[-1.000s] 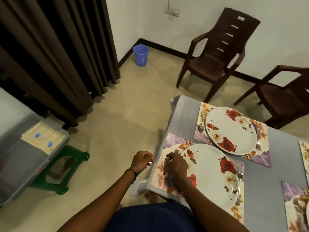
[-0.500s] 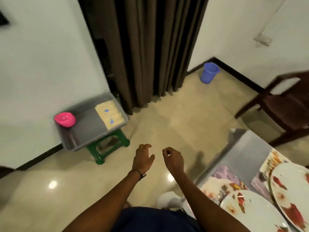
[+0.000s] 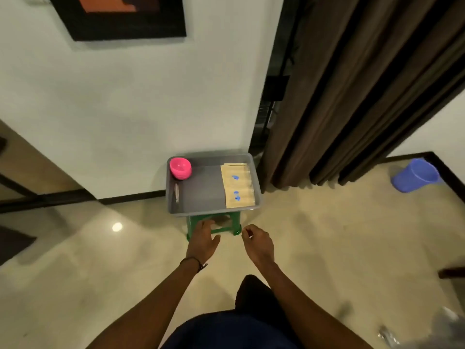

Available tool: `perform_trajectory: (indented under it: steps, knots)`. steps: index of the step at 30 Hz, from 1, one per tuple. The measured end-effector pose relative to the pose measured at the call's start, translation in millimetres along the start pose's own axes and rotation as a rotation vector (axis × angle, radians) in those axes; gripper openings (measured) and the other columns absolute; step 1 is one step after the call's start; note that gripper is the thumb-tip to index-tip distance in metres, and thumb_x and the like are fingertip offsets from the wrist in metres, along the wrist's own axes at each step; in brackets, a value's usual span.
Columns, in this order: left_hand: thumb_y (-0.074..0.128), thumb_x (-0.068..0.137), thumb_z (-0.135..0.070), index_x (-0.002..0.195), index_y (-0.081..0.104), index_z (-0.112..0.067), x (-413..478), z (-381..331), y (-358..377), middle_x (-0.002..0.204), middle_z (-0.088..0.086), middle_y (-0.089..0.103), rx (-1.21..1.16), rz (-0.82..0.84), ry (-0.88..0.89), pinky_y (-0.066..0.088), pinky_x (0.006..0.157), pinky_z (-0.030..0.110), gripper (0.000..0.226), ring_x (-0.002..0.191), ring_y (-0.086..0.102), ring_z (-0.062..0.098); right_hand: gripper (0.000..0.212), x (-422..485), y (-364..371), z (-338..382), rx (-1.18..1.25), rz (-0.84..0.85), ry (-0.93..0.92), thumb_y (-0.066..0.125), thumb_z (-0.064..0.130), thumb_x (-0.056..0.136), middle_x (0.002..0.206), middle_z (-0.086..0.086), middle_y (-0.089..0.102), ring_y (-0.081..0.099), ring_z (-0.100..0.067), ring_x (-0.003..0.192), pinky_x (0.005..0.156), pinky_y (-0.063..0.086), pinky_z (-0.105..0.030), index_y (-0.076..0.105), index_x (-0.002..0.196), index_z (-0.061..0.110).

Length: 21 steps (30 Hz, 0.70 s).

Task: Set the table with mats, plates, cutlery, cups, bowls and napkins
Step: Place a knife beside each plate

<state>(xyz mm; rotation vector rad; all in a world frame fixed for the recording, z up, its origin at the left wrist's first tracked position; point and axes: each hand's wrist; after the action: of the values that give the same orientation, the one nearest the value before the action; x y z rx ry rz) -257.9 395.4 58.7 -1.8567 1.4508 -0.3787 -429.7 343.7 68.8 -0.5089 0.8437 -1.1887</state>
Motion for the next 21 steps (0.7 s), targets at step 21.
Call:
perform_trajectory:
  steps: [21]
  knots:
    - [0.067, 0.087, -0.008, 0.120, 0.057, 0.002, 164, 32, 35, 0.125, 0.020, 0.057, -0.211, -0.257, -0.584, 0.039, 0.096, 0.034, 0.036, 0.115, 0.052, 0.035, 0.018, 251, 55, 79, -0.171, 0.510, -0.276, 0.055, 0.021, 0.093, 0.091, -0.009, 0.071, 0.063, -0.026, 0.086, 0.068, 0.041, -0.030, 0.067, 0.086, 0.011]
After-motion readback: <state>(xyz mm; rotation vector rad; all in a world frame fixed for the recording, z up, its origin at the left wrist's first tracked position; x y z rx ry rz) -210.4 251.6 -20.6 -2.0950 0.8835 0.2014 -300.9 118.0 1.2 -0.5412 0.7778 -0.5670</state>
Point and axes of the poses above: each hand's wrist, its own x-axis towards the middle knuckle, its own y-axis out of the palm, z = x × y
